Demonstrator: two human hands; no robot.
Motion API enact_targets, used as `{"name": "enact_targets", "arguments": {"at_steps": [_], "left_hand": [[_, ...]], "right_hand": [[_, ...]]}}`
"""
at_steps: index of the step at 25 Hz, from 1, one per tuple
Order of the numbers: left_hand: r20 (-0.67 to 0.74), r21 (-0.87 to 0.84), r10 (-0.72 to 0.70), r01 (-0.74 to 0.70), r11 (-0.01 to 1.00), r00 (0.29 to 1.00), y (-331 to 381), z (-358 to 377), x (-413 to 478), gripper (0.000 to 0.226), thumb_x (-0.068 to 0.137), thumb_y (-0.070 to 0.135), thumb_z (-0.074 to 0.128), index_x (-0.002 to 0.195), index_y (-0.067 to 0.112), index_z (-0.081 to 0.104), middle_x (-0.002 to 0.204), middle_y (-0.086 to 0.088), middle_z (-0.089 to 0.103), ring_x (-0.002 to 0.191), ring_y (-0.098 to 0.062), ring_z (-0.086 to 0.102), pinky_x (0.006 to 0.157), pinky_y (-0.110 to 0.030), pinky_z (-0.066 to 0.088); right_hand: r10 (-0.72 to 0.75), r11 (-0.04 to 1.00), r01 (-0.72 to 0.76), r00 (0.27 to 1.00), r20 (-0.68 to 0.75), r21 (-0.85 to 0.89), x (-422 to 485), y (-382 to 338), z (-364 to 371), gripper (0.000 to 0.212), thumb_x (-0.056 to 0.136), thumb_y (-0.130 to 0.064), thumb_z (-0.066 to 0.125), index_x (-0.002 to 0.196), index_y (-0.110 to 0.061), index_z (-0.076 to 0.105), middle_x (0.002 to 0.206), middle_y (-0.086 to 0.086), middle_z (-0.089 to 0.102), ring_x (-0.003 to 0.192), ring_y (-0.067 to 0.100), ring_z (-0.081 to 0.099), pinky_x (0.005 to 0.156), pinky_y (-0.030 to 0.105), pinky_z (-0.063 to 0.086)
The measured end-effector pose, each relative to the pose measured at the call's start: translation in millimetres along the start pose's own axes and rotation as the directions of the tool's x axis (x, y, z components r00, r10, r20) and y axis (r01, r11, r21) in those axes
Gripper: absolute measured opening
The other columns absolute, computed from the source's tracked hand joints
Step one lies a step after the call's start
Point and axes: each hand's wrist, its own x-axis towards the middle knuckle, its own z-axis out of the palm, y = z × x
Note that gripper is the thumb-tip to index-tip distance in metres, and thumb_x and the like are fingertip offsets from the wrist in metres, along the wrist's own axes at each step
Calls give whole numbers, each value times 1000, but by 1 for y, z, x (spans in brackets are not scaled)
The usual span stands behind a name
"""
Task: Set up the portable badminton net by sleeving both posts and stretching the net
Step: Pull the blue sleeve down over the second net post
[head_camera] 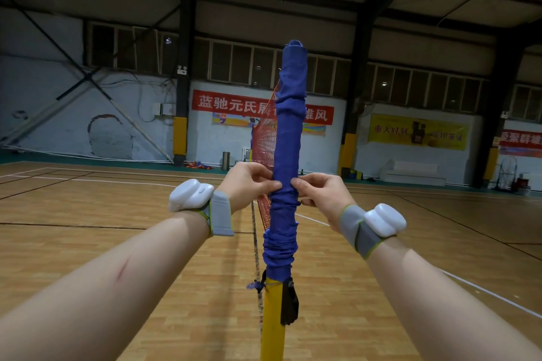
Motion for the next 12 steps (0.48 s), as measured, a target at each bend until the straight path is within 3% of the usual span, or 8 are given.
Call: {"name": "enact_targets", "arguments": {"at_steps": [6, 12], "left_hand": [[86, 66, -44, 38, 997, 995, -18, 5, -9, 26, 78, 19, 72, 99, 4, 66, 93, -15, 69, 83, -25, 65, 68, -31, 55], [84, 105, -46, 37, 994, 995, -30, 14, -24, 20, 80, 21, 70, 97, 12, 64, 93, -11, 68, 84, -22, 65, 66, -27, 56]], "right_hand": [[39, 999, -39, 999, 27, -33, -13, 19, 2, 22, 83, -18, 67, 97, -1, 67, 93, 11, 66, 82, 15, 58, 74, 24, 49], [50, 995, -47, 998, 28, -85, -23, 31, 3, 25, 82, -20, 68, 99, -1, 67, 93, 5, 66, 75, 3, 58, 68, 13, 47]]}}
